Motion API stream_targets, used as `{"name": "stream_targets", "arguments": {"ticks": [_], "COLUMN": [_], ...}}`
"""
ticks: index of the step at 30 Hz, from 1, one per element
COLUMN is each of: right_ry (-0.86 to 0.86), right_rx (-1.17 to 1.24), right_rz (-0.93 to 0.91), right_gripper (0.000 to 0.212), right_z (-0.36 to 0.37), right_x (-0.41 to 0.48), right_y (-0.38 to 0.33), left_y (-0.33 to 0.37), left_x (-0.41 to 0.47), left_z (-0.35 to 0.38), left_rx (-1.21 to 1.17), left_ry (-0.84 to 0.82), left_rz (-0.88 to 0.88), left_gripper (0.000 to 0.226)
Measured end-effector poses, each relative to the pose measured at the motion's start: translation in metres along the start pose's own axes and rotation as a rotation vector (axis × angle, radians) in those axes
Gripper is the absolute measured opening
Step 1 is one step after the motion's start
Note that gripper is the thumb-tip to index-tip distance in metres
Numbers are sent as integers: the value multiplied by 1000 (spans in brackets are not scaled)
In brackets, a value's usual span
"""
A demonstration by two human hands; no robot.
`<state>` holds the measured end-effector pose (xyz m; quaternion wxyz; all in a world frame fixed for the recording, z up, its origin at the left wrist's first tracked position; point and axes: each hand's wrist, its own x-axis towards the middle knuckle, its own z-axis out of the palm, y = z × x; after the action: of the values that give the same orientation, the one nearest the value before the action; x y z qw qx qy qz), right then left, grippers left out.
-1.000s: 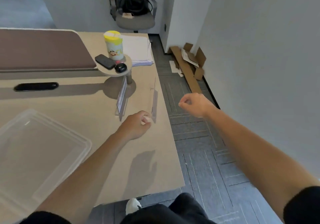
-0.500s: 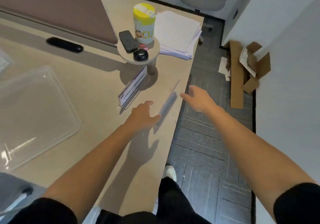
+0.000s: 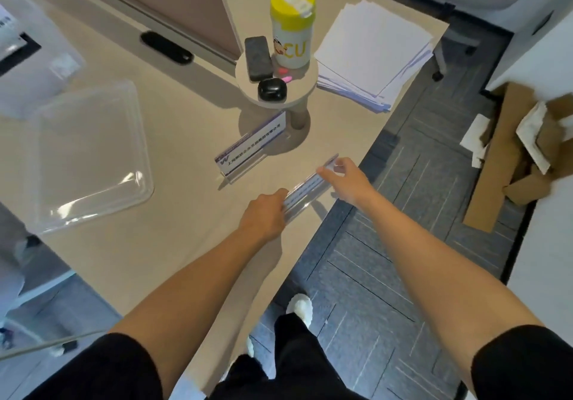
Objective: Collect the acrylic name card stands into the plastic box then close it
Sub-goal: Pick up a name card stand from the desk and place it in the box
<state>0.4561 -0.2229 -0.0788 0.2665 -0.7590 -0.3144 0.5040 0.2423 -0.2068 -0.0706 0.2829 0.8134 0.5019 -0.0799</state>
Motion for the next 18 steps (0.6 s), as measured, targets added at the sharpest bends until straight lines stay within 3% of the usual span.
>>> {"name": "stream_targets", "arguments": {"ticks": [6,11,14,18], "right_ry": [103,39,98,95], "right_rx": [48,229,310,303], "right_rz": [-82,-145,-212,-323], "right_gripper": [83,114,102,111], "right_z": [16,58,87,123], "right_x": [-12,-31,-49,-81], "right_y": [-24,-60,-81,-103], "left_y": [-13,-28,-41,-74], "left_x": [-20,-44,-68,-107], "left_z": [-22,-50,-61,-77], "left_rx": [-80,-144,-199,-246], "left_ry": [86,204,258,291], "left_rz": [-49,-62,-70,-79], "left_gripper": [24,30,36,38]}}
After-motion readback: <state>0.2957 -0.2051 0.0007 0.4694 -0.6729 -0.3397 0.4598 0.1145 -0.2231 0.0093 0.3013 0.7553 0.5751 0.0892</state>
